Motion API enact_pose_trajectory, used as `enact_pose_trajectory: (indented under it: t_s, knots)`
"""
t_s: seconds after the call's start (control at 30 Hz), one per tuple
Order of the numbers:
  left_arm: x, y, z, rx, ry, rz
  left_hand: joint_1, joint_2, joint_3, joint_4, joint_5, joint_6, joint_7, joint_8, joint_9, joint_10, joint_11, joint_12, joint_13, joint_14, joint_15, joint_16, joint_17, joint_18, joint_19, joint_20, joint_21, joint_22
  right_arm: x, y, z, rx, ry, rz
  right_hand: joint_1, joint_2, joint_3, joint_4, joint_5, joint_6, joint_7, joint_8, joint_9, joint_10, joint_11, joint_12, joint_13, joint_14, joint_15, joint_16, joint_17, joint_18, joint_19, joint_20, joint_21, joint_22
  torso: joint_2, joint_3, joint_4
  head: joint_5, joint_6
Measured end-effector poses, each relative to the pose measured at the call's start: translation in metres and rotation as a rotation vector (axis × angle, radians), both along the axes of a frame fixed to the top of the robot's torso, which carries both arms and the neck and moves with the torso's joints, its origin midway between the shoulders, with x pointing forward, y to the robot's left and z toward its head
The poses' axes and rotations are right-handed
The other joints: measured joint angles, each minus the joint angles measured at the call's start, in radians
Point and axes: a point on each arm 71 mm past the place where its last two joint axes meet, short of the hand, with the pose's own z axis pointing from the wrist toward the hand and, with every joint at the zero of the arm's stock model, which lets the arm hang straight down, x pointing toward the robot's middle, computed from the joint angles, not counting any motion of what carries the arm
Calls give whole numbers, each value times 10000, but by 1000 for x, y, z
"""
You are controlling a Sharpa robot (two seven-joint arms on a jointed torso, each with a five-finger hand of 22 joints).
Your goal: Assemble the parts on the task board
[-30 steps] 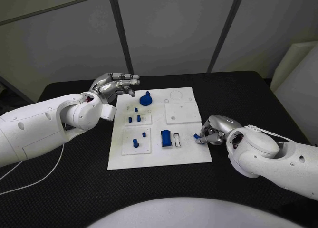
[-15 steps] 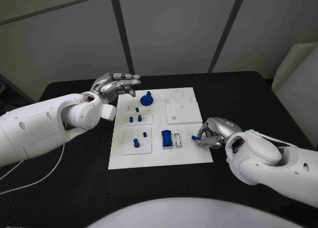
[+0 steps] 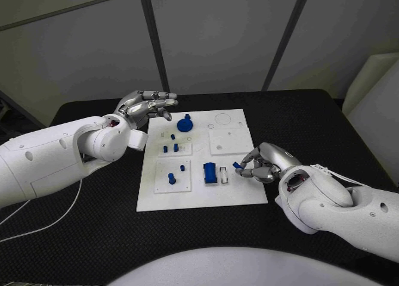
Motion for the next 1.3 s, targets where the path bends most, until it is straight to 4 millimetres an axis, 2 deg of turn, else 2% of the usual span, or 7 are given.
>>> enact_pose_trajectory:
  t_s: [0.23, 0.37, 0.6, 0.87, 0.97, 1.2, 1.3]
  knots:
    - [0, 0, 0, 0, 6, -6, 0, 0, 0, 0, 0, 0, 0, 0, 0, 0, 0, 0, -1, 0, 0, 0, 0, 0, 0, 0, 0, 1, 3, 10, -8, 80, 744, 115, -142, 13, 38, 175, -35, 38, 10, -1, -1, 35, 35, 179, 111, -2, 0, 165, 294, 0, 22, -22, 0, 0, 0, -2, 0, 2, -17]
    - [0, -1, 0, -5, 7, -17, 0, 0, 0, 0, 0, 0, 0, 0, 0, 0, 0, 0, -1, 0, 0, 0, 0, 0, 0, 0, 0, 1, 5, 18, -13, 27, 1096, 299, -269, -22, -7, 319, -236, 142, -69, -1, -1, 122, -52, 186, 128, -8, -6, 224, 356, -1, 39, -39, 0, 0, 1, -4, -1, 6, -19]
    - [0, -2, 0, -12, 8, -34, 0, 0, 0, 0, 0, 0, 0, 0, 0, 0, 0, 0, -2, 0, 0, 0, 0, 0, 0, 0, 0, 1, 8, 27, -18, -30, 1442, 438, -419, -6, -18, 572, -333, 283, -65, 76, -6, 160, -89, 184, 125, 11, -48, 224, 404, 0, 1, -76, 0, 0, 1, -3, 0, -2, -26]
    - [0, -2, 0, -12, 9, -35, 0, 0, 0, 0, 0, 0, 0, 0, 0, 0, 0, 0, -3, 0, 0, 0, 0, 0, 0, 0, 0, 2, 11, 32, -21, -21, 1532, 446, -502, -47, -43, 732, -382, 376, -86, 82, 39, 177, -107, 182, 136, 17, -53, 224, 417, 0, 2, -76, 0, 0, 0, 0, -1, 17, -20]
    - [0, -2, 0, -12, 10, -36, 0, 0, 0, 0, 0, 0, 0, 0, 0, 0, 0, 0, -3, 0, 0, 0, 0, 0, 0, 0, 0, 2, 12, 32, -21, -34, 1516, 423, -551, 2, -34, 785, -385, 414, -85, 83, 48, 177, -107, 182, 164, 17, -53, 279, 450, 0, 2, -75, 0, 0, 0, 0, -1, 25, -10]
    - [0, -2, 0, -13, 12, -38, 0, 0, 0, 0, 0, 0, 0, 0, 0, 0, 0, 0, -4, 0, 0, 0, 0, 0, 0, 0, 0, 2, 14, 33, -22, -99, 1426, 438, -693, -23, -48, 1073, -428, 575, -107, 146, 128, 230, -160, 326, 251, -3, -72, 280, 524, 0, 39, -113, 0, 0, 1, 7, -6, 31, -6]
    - [0, -2, 0, -14, 13, -42, 0, 0, 0, 0, 0, 0, 0, 0, 0, 0, 0, 0, -4, 0, 0, 0, 0, 0, 0, 0, 1, 3, 14, 33, -22, -133, 1376, 450, -717, -22, -78, 1189, -428, 774, -249, 157, 136, 266, -196, 326, 277, -19, -88, 280, 524, 0, 37, -111, 0, 0, 1, 8, -8, 32, -7]
